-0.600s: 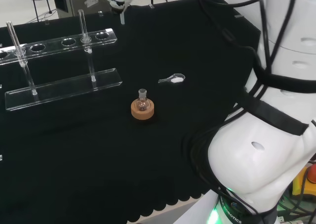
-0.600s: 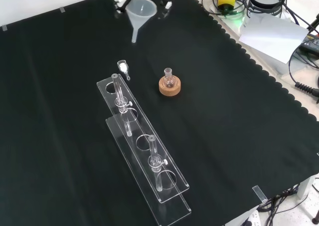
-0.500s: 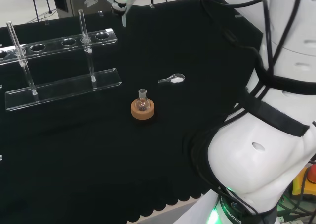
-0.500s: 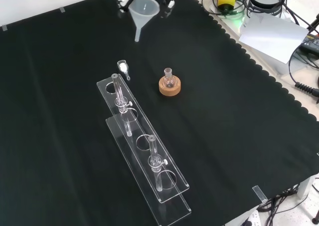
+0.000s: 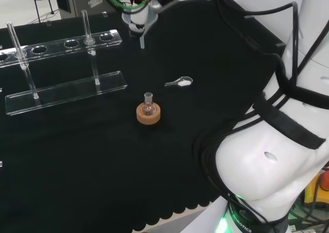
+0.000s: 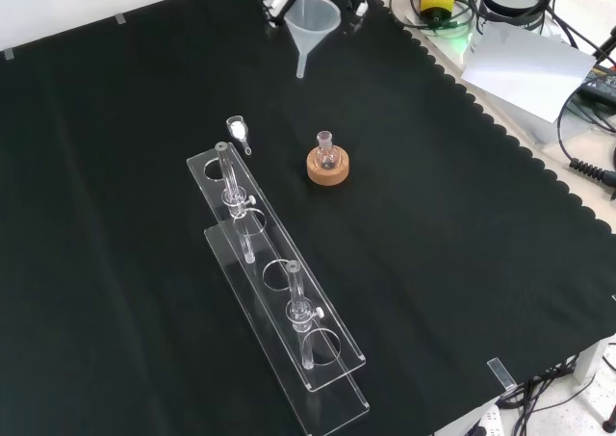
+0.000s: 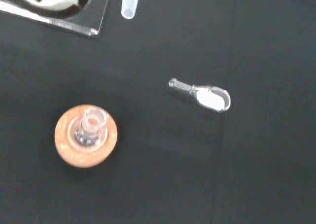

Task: Place the funnel on the round-bottom flask.

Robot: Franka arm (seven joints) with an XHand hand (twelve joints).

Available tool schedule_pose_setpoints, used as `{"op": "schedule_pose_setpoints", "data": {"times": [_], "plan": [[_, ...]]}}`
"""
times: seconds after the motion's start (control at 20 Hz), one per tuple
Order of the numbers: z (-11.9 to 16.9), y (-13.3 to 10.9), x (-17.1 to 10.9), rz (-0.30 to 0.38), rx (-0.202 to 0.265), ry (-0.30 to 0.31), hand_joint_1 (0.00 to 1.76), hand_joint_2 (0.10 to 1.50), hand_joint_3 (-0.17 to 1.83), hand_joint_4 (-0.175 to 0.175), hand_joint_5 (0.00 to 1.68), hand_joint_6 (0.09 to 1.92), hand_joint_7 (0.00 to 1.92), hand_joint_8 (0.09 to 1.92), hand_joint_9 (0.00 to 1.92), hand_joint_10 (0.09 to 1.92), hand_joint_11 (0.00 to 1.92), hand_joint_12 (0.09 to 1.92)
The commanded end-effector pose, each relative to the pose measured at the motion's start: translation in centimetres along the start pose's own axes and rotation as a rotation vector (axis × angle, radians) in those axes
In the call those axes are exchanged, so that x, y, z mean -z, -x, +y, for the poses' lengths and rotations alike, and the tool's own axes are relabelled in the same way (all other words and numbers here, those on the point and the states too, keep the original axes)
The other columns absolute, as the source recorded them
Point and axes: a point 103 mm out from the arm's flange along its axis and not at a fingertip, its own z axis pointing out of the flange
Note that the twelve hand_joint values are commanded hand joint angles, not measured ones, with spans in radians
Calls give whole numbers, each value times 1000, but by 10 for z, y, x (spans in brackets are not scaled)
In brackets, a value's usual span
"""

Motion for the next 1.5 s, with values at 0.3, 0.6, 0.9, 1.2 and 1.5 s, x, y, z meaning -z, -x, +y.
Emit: {"op": "schedule_pose_setpoints", "data": {"times": [0.3,0.6,0.9,1.2,1.5], "plan": [[12,-15,-48,29,11,-57,847,771,695,-39,679,911,685,778,1015,625,574,1265],[22,-23,-64,31,18,-79,845,781,693,-39,684,913,689,778,1015,624,567,1262],[26,-23,-74,33,12,-90,844,788,691,-40,692,915,694,779,1016,624,566,1263],[27,-26,-85,41,13,-101,849,797,690,-41,696,916,695,778,1017,624,566,1264],[27,-29,-90,38,16,-108,851,799,688,-41,697,916,695,777,1018,623,567,1264]]}}
